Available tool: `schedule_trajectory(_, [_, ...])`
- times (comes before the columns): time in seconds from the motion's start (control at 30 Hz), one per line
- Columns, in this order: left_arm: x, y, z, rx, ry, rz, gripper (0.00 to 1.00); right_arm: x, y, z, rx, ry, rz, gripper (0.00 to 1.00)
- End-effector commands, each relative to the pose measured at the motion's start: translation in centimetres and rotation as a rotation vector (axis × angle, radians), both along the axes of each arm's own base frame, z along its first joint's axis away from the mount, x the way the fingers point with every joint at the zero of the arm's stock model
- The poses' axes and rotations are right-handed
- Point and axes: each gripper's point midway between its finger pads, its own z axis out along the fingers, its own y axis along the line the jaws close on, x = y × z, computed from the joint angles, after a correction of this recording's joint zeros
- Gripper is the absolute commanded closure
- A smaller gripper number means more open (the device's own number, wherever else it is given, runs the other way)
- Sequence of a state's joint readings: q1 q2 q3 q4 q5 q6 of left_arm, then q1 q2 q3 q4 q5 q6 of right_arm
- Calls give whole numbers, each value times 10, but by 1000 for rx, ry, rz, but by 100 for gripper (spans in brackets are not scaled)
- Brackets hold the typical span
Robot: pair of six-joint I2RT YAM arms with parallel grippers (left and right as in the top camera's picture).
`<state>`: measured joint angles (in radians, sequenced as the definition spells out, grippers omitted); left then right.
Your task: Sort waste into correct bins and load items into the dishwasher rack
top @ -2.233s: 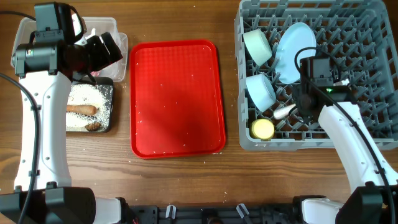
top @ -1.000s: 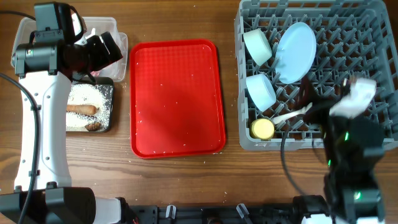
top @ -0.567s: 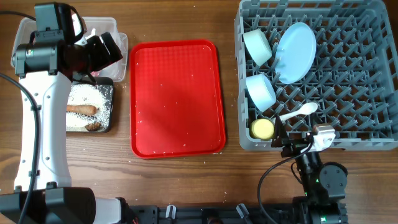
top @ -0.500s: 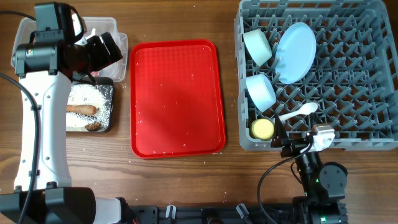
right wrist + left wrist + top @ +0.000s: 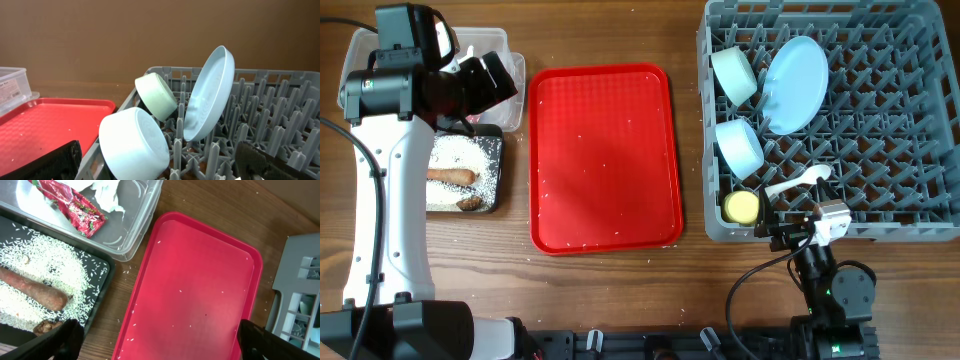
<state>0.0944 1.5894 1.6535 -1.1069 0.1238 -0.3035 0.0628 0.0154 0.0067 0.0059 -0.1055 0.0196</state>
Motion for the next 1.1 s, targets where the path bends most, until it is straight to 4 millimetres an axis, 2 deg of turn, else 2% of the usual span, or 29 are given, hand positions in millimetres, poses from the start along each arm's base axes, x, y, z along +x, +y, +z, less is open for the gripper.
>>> schedule_trajectory(0.0, [-1,1,5,9,-16,0,0,-2,5,3,-16,-18,29,0])
schedule_trajectory(0.53, [-1,3,7,18,-20,0,0,-1,5,2,-16,-12,30,0])
schedule_trajectory(0.6, [-12,7,25,70,-68,9,0,-1,5,2,-16,-12,30,0])
schedule_trajectory(0.7, [-15,-15,59,153,-286,-136,0,-1,5,2,-16,-12,29,0])
schedule_trajectory(0.8, [-33,-24,69,143,-453,-156,0,-1,5,2,-16,-12,30,0])
schedule_trajectory(0.9, [-67,-28,51,146,-605,-158,0,-1,5,2,-16,-12,30,0])
schedule_trajectory(0.97, [-92,-28,28,154,-684,-153,0,-1,5,2,-16,-12,30,0])
schedule_trajectory(1.07, [-119,-29,-8,166,-790,-146,0,-1,5,2,-16,-12,30,0])
